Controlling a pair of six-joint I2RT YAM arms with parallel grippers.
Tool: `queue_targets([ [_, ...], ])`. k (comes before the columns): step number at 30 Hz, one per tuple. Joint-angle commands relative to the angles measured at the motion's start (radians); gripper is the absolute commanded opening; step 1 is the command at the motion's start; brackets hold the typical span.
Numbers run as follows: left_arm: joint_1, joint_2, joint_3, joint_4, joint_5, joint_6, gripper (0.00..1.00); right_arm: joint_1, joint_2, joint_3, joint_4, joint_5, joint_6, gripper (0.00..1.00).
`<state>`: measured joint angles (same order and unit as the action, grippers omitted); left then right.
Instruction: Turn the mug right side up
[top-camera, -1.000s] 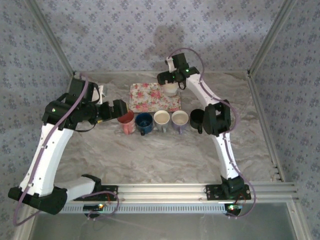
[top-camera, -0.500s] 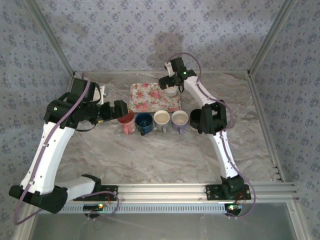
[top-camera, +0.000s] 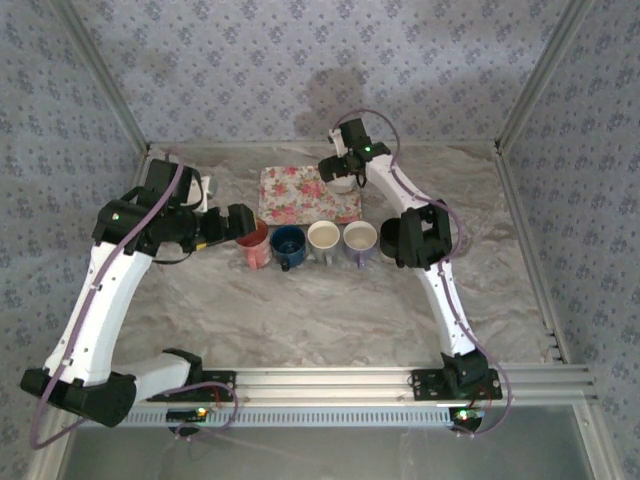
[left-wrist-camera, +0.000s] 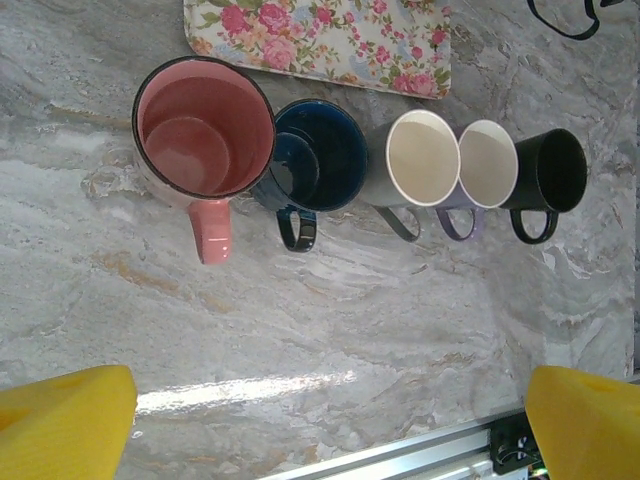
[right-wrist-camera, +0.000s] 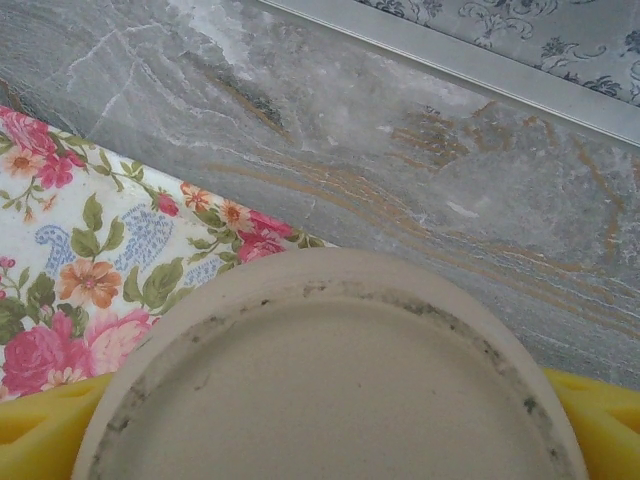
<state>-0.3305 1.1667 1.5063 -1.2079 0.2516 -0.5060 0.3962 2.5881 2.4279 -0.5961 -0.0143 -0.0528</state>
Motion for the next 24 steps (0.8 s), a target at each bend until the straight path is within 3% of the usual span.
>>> queue_targets([
  [1, 0.008, -0.023, -0.011, -0.004, 0.021, -0.001, 0.99, 0.012, 0.032, -0.002, -0.018, 0.012, -0.007, 0.88],
  [3, 0.011, -0.027, -0.017, -0.003, 0.021, -0.004, 0.99, 0.013, 0.026, 0.001, -0.022, 0.020, 0.001, 0.76],
  [5, 0.014, -0.033, -0.025, 0.002, 0.014, -0.010, 0.99, 0.016, 0.012, -0.001, -0.021, 0.042, 0.007, 0.58],
  [8, 0.018, -0.047, -0.043, 0.018, 0.008, -0.024, 0.99, 0.019, -0.014, -0.011, -0.018, 0.043, 0.025, 0.47],
  [18, 0.021, -0.107, -0.084, 0.094, -0.018, -0.057, 0.99, 0.034, -0.142, -0.085, 0.047, 0.039, 0.093, 0.38],
  [24, 0.021, -0.167, -0.143, 0.162, -0.038, -0.077, 0.99, 0.026, -0.256, -0.124, 0.081, 0.014, 0.211, 0.34],
])
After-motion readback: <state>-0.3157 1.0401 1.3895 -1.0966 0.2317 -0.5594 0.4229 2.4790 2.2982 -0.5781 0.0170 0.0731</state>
